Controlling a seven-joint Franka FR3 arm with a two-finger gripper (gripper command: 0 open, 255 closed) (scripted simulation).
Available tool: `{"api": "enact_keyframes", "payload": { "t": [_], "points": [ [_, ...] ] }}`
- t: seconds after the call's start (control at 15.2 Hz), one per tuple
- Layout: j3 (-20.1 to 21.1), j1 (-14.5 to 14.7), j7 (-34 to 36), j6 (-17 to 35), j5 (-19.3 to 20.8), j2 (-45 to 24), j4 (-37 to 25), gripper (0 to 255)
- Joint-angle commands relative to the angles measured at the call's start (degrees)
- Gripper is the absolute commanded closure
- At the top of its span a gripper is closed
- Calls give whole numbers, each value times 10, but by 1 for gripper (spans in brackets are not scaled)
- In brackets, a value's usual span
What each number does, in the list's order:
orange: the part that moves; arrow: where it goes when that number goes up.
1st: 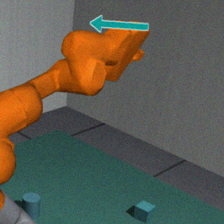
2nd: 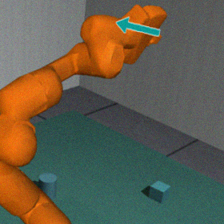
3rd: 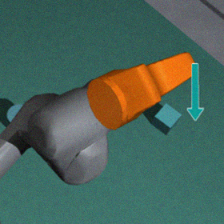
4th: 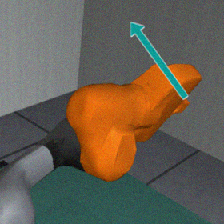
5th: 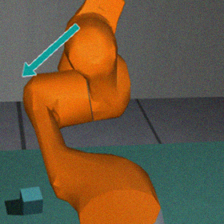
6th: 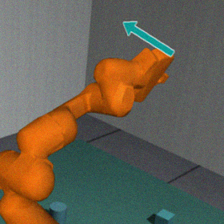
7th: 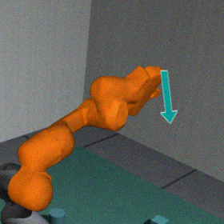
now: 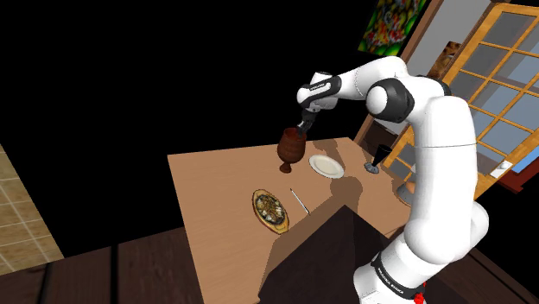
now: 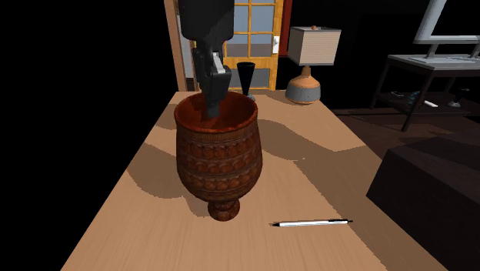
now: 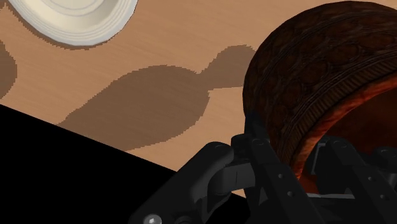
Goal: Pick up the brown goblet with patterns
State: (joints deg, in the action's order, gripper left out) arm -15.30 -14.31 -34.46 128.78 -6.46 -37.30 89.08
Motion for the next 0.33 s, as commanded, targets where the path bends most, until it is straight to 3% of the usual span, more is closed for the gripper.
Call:
{"api": "enact_keyframes", "payload": {
  "t": [0.0, 0.26],
  "points": [
    [-2, 0, 0, -12, 2, 8, -5, 255],
    [-3, 1, 1, -24, 4, 17, -9, 255]
  ]
}}
